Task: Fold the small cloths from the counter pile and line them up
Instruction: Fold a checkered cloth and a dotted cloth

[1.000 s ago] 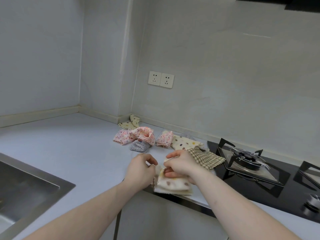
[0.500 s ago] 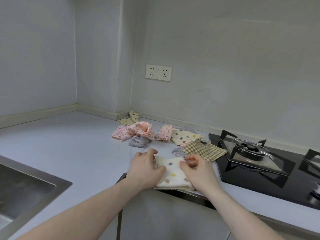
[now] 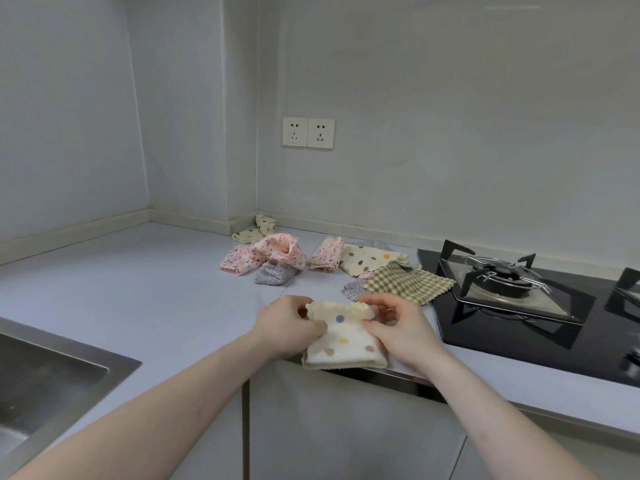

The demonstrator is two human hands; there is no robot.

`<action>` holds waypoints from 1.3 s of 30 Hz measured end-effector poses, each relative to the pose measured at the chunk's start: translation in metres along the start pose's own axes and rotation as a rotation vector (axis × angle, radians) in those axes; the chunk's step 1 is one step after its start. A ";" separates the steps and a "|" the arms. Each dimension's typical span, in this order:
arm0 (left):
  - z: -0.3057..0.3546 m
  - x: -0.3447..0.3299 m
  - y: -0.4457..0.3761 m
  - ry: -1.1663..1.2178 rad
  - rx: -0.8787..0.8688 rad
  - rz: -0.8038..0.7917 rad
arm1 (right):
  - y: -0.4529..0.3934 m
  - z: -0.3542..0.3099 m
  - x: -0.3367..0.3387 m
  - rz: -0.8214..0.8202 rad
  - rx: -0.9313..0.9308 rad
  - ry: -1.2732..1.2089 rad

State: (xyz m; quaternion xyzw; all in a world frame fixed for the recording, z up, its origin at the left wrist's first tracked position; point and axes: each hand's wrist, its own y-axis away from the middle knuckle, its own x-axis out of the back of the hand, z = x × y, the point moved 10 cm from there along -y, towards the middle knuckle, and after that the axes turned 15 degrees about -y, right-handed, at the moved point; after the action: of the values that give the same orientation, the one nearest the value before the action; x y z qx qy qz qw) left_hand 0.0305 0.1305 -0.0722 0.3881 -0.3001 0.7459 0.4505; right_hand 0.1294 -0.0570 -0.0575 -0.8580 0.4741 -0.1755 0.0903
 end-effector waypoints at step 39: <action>0.002 0.013 0.009 0.135 -0.130 0.265 | 0.021 -0.034 -0.003 0.108 0.325 0.234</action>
State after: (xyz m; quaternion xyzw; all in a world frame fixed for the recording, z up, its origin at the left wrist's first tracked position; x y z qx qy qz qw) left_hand 0.0194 0.1304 -0.0612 0.2639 -0.3653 0.8023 0.3913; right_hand 0.0986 -0.0652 -0.0332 -0.7793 0.4920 -0.3432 0.1812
